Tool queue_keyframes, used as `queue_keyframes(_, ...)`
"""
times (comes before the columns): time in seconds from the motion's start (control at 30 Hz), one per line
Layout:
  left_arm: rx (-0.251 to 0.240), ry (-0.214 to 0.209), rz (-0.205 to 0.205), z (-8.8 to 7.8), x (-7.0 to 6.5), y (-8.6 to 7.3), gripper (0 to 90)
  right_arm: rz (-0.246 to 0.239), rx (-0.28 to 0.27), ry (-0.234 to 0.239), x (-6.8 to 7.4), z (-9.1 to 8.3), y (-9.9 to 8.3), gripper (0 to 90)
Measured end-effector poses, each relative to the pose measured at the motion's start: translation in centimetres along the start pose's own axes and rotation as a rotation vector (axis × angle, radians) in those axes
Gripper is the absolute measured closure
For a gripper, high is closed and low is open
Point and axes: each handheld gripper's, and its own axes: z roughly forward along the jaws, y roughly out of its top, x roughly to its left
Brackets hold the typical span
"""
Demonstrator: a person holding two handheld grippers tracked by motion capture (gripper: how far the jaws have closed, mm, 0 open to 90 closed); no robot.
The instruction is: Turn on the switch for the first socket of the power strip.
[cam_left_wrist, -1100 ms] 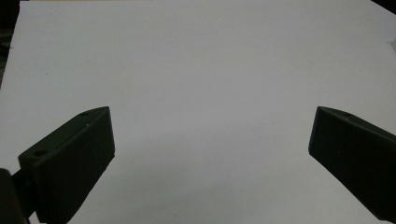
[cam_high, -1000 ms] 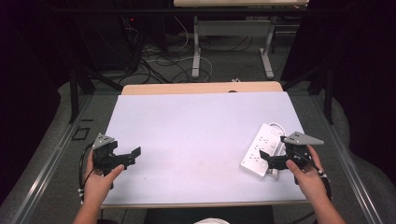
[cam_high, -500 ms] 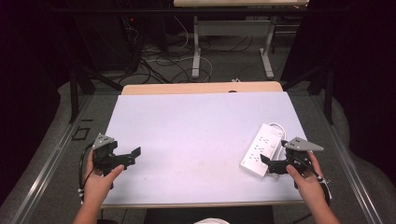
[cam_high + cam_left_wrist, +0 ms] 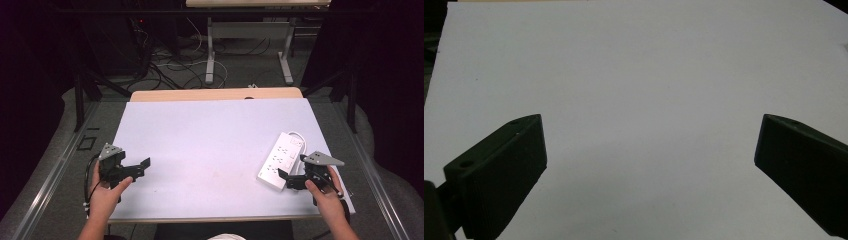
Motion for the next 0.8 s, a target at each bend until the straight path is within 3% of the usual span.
queue_keyframes(0.8,0.002,0.0,-0.001,0.16,0.07,-0.07,0.3,0.012,0.006,-0.005,-0.01,0.1,-0.47,1.0)
